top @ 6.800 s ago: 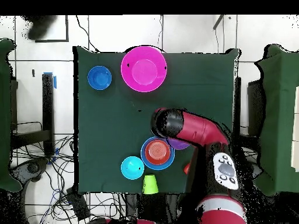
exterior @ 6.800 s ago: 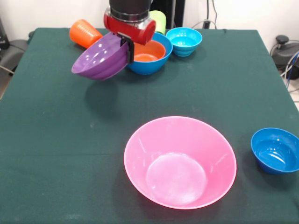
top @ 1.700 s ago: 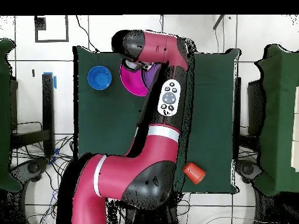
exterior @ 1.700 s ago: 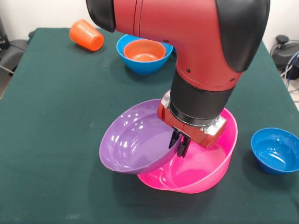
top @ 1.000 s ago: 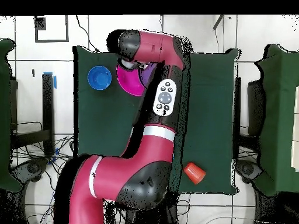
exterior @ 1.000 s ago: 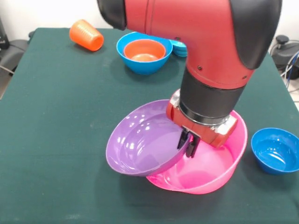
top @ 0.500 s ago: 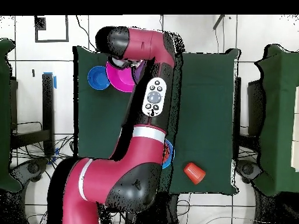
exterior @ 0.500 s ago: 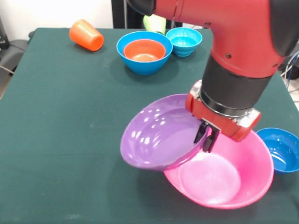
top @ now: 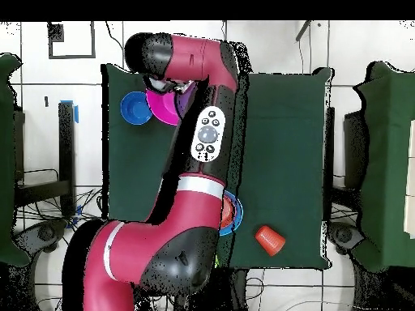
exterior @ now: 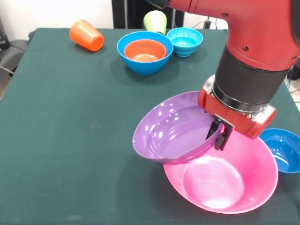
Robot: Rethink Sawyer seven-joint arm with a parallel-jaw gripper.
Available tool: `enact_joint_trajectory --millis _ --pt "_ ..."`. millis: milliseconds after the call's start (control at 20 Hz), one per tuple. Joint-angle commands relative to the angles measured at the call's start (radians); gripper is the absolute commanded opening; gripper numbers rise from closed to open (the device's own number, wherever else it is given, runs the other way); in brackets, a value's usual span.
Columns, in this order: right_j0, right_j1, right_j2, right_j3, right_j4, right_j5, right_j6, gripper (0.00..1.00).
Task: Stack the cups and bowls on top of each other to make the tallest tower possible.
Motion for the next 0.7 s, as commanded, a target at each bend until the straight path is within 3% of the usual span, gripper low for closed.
enact_joint_trajectory --millis 50,700 --pt "0.04 -0.011 0.021 0.022 0.021 0.086 0.259 0.0" --pt "0.06 -0.003 -0.018 0.016 0.052 0.096 0.303 0.0"
